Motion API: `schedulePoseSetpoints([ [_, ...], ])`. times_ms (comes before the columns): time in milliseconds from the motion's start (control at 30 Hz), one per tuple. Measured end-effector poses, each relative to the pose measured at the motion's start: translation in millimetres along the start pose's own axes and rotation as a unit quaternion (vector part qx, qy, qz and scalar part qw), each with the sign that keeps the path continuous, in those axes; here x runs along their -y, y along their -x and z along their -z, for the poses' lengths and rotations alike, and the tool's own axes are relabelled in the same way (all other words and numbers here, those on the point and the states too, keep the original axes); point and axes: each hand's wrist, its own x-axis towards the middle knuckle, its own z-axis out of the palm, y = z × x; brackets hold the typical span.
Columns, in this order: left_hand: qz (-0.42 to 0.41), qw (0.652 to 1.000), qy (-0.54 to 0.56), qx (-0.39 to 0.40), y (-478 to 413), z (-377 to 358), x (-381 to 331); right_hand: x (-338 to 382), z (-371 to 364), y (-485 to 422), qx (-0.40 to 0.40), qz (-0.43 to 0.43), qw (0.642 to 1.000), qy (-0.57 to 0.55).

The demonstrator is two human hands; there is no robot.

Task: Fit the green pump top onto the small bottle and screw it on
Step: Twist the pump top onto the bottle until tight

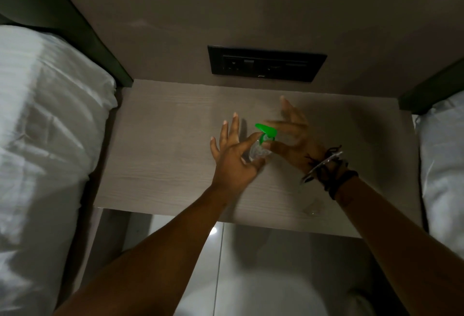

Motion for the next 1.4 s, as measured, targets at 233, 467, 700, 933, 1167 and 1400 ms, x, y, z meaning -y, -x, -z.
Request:
schedulePoseSetpoints([
  [233,-0.01,1.0,0.008,0.004,1.8,0.2,-2.4,8.8,-11.2,-15.1,-0.034,0.041,0.987,0.152],
  [467,-0.014,1.0,0.003,0.019,-1.5,0.3,2.2,-10.5,-12.4,-8.3,-0.056,0.036,0.995,0.076],
  [700,0.003,1.0,-0.001,0.01,-0.8,-1.1,1.9,-0.6,-29.7,-9.6,-0.057,-0.064,0.995,0.058],
  [933,-0.012,1.0,0.016,0.0,-2.1,-3.7,3.7,-1.7,-25.7,-7.5,-0.091,-0.024,0.995,0.028],
  [1167,0.003,1.0,0.029,-0.005,-2.5,-6.1,5.8,-4.4,-25.4,-3.1,-0.061,-0.039,0.997,-0.027],
  [1400,-0.001,0.999,0.047,-0.018,-1.5,-8.5,5.7,2.1,-26.2,-9.0,-0.168,-0.006,0.985,0.036],
])
